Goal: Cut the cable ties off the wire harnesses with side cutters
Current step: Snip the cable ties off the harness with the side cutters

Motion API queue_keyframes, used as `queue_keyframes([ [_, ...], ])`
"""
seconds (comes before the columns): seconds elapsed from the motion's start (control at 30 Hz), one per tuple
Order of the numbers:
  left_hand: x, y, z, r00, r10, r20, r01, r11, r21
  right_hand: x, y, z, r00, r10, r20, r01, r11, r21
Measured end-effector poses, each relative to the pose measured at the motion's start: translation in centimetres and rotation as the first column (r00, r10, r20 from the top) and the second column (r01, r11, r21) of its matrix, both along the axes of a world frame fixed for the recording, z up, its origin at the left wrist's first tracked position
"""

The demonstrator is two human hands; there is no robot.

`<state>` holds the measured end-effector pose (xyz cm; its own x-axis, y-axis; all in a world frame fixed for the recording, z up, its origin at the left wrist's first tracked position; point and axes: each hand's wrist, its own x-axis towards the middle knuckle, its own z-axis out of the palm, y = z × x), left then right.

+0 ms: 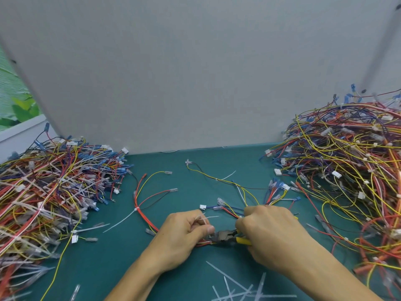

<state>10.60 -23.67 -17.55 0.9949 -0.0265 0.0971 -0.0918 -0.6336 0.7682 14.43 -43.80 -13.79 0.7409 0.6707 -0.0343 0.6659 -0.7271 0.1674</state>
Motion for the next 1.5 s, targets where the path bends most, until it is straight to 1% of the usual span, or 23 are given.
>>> queue_keyframes([
  [0.37, 0.0, 0.0, -0.1, 1.0, -0.003, -0.007, 0.003, 1.0, -0.012, -0.1, 0.0, -0.3, 1.0, -0.008, 0.013, 0.008, 0.999, 0.04],
  [0.87, 0.1, 0.1, -0.1, 1.0, -0.018, -0.012, 0.018, 1.0, 0.002, 0.1, 0.1, -0.6, 1.0, -0.023, -0.005, 0.024, 1.0, 0.02],
  [1.1, 0.0, 0.2, -0.3, 0.999, -0.035, -0.002, 0.035, 0.999, -0.009, 0.0, 0.2, -0.3, 0.998, -0.036, -0.046, 0.036, 0.999, 0.016],
  [1.23, 0.0, 0.5, -0.2, 0.999, -0.048, 0.0, 0.048, 0.996, -0.077, -0.3, 0.2, -0.3, 0.998, -0.035, -0.059, 0.037, 0.999, 0.026],
  [1.3, 0.0, 0.5, -0.2, 1.0, -0.028, -0.001, 0.028, 0.989, -0.148, -0.3, 0.1, 0.1, 0.997, -0.044, -0.058, 0.048, 0.997, 0.06],
  [1.33, 0.0, 0.5, -0.1, 1.0, -0.012, -0.004, 0.011, 0.978, -0.206, -0.3, 0.0, 0.3, 0.997, -0.045, -0.059, 0.05, 0.995, 0.092],
  [1.43, 0.0, 0.6, -0.2, 0.996, 0.079, -0.029, -0.084, 0.914, -0.397, -0.4, -0.4, 0.9, 0.995, -0.028, -0.094, 0.046, 0.979, 0.198],
  [1.5, 0.2, 0.8, -0.1, 0.986, 0.16, -0.04, -0.157, 0.829, -0.536, -0.7, -0.5, 1.2, 0.99, 0.005, -0.138, 0.028, 0.972, 0.231],
])
